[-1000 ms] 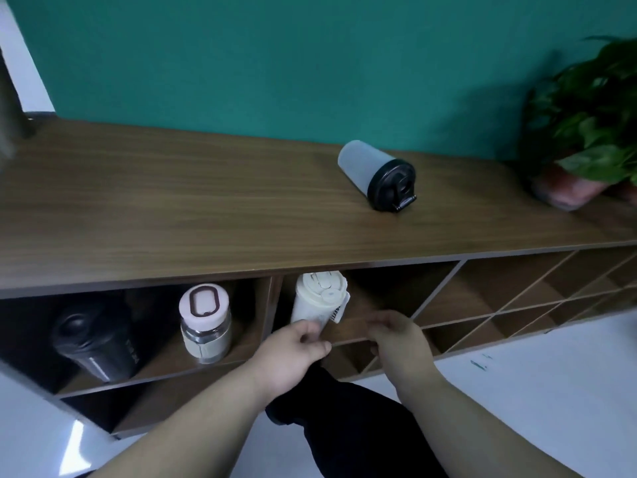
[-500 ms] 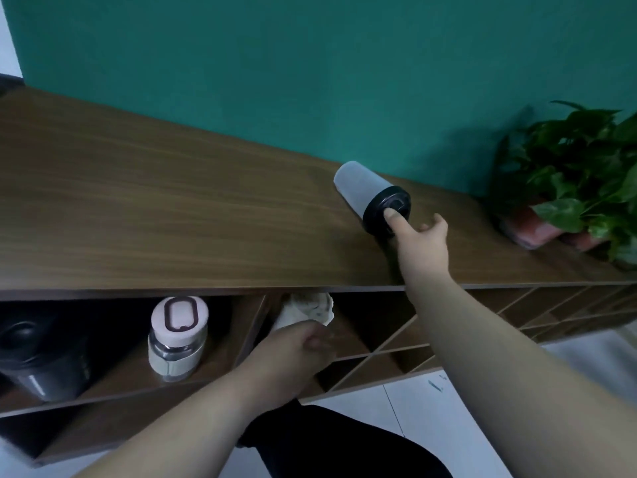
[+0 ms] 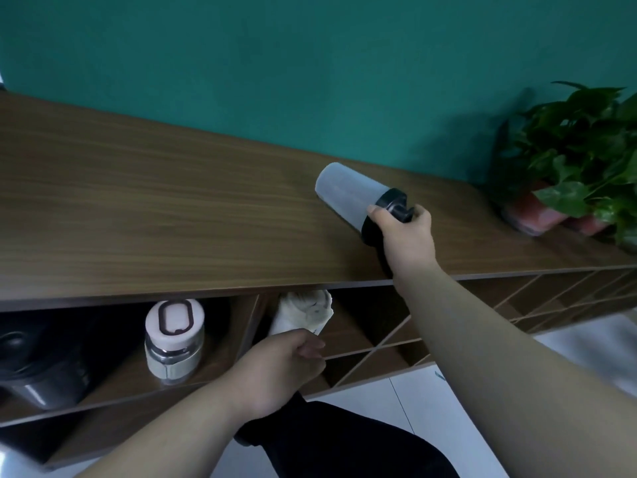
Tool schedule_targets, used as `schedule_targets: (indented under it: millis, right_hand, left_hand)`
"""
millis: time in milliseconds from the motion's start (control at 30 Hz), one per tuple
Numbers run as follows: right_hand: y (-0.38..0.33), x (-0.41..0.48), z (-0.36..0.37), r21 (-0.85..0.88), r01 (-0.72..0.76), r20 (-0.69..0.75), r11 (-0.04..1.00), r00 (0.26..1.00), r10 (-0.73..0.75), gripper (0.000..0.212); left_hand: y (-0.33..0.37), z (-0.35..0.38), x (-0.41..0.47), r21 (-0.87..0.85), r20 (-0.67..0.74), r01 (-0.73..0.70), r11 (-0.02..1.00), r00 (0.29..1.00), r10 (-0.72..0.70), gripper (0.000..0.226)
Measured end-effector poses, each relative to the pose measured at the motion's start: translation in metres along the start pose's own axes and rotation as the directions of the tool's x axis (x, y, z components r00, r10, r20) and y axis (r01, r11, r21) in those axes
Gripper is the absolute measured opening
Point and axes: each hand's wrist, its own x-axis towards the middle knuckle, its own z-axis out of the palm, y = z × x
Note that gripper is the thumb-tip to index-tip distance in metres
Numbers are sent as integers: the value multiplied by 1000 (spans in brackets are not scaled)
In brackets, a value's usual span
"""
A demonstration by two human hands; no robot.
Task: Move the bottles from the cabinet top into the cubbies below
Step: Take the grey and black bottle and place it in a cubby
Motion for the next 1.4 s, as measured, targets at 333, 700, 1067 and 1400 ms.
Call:
schedule_targets:
  millis: [333,700,1067,1400]
  right_hand:
    - [75,-61,-130,362,21,166,932,982,-87,85]
    - [145,-25,-152,-238,345,571,908,806,-156,86]
    - [210,25,-67,-132,110,475,985,879,-35,136]
    - [248,69,-46,-90,92,449,992,892,-42,88]
  left_hand:
    - [3,41,-2,-137,11,-24,990,1000,26,27]
    - [-9,97,41,21,138,52,998,989,-55,107]
    - [-32,133,133,-66,-232,-66,996,971,49,67]
    - [-67,143,182,75,-400,148,986,910,-107,98]
